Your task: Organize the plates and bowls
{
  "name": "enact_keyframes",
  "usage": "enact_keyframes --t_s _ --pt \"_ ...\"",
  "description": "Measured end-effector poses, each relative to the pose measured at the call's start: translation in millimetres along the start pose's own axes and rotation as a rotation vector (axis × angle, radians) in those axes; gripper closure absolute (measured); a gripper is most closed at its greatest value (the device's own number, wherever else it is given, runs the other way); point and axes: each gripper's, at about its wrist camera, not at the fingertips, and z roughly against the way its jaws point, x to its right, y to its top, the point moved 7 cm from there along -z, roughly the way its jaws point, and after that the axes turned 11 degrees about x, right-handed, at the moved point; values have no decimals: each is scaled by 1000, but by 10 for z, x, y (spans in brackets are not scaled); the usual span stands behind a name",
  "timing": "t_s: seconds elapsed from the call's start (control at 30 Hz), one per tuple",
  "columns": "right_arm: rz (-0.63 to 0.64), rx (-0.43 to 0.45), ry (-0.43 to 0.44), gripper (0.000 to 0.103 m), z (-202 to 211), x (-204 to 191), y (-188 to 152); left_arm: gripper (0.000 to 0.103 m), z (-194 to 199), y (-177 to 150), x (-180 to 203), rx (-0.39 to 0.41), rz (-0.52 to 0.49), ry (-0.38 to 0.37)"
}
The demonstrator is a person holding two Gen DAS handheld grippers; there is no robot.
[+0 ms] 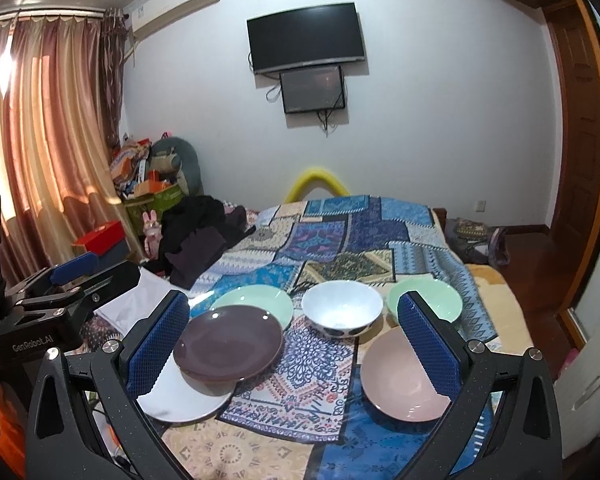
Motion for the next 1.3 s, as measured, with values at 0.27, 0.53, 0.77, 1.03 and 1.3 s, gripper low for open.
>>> enact_keyframes --t_s 0.27,0.53,0.77,1.03,1.3 --pt "-38 -99 22 0 -381 -25 -269 0 -294 -255 -289 -70 -1 19" --pt "-38 -226 46 7 -782 -96 -576 12 -675 -667 -839 -200 39 84" --pt "-29 -333 66 22 -1075 -183 -863 24 -1003 -1062 -1323 -338 73 129" --pt "-22 -447 84 42 -1408 -248 -1194 40 -1321 -1456 -1669 -469 98 104" --pt "-67 -537 88 57 -1650 -250 -1463 64 -1518 -1745 -1858 -574 146 47"
